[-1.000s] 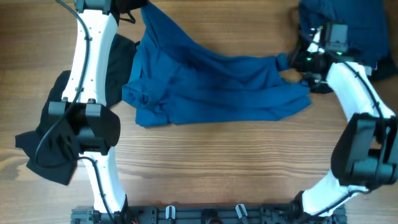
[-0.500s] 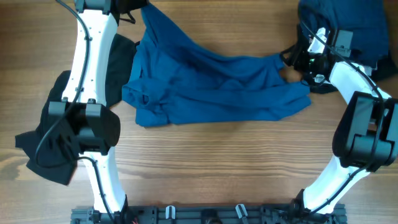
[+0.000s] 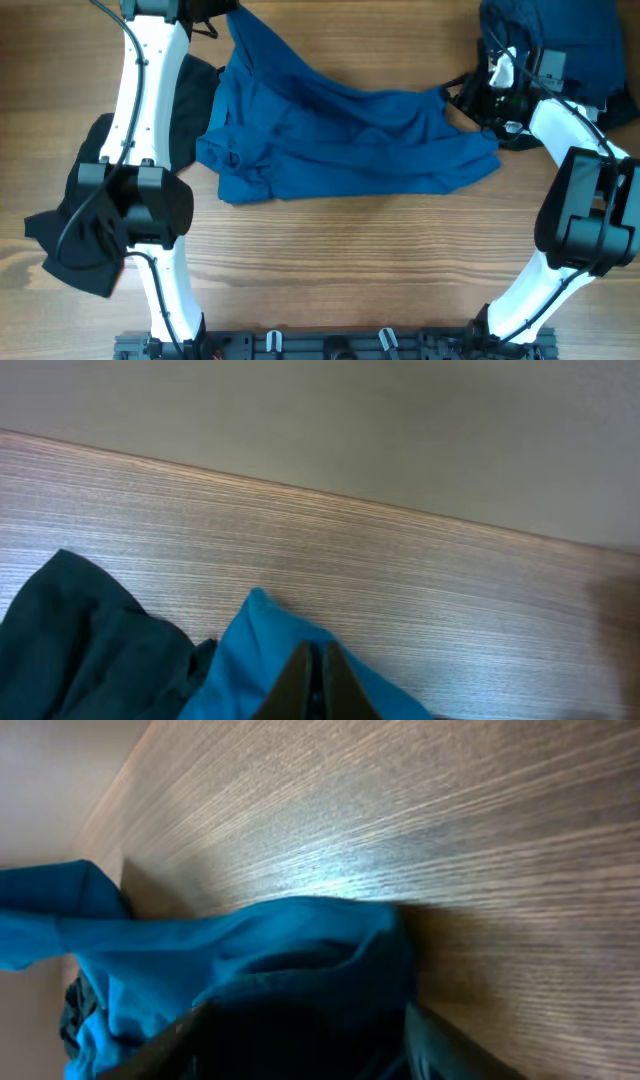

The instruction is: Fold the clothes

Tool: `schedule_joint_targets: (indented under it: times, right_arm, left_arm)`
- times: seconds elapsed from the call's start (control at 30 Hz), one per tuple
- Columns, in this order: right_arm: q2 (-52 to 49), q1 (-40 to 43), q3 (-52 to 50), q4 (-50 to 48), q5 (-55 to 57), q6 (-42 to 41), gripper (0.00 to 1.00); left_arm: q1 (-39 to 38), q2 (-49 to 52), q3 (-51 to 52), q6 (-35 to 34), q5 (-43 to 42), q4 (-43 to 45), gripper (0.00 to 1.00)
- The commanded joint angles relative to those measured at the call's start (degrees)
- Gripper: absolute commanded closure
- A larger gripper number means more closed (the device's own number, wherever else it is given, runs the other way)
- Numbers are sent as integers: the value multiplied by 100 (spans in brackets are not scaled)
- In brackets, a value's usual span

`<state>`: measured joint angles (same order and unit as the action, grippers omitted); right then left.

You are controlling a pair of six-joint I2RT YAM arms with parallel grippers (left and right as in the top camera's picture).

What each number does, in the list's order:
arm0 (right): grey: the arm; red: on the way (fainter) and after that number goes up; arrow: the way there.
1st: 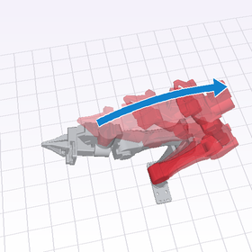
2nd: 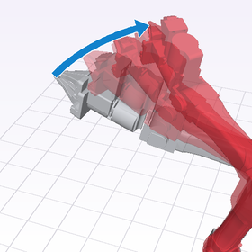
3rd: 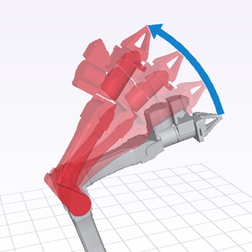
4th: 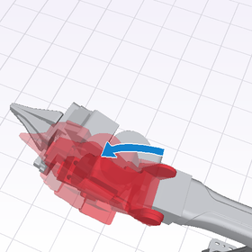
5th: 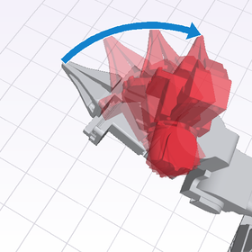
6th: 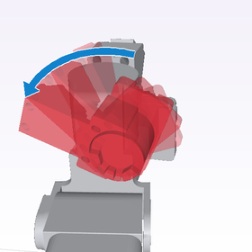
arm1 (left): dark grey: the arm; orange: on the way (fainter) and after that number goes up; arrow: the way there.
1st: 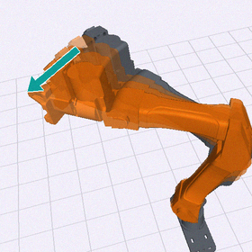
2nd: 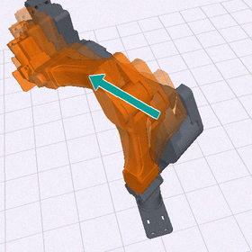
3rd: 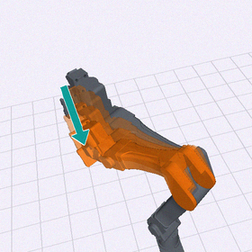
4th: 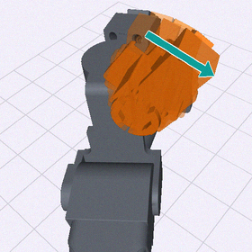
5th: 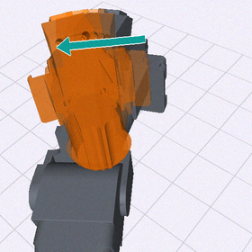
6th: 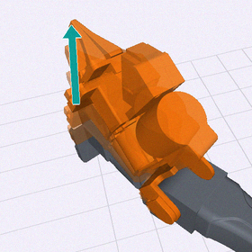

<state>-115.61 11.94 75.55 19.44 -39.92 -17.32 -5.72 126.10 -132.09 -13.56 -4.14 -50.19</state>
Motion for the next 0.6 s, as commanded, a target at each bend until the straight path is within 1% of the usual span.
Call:
schedule_joint_targets:
  times: [0.0, 0.1, 0.2, 0.4, 0.5, 0.57]
  right_arm:
    - [-81, -28, 85, 133, 535, -24, 35]
    - [-81, -26, 96, 131, 1550, -138, 35]
    - [-76, -26, 107, 24, 1886, -234, 35]
    - [55, -24, 225, -140, 232, -151, 36]
    - [55, -24, 225, -146, -109, -68, 36]
    - [55, -24, 225, -219, -297, 236, 37]
  left_arm:
    - [-39, -9, -35, 140, 101, -26, 96]
    - [-39, -9, -35, 142, 101, -46, 96]
    - [-39, -9, -35, 291, 107, -70, 96]
    - [-39, -9, -35, 291, 120, -74, 96]
    - [-39, -9, -35, 291, 120, -74, 96]
    - [-39, -9, -35, 291, 120, -74, 96]
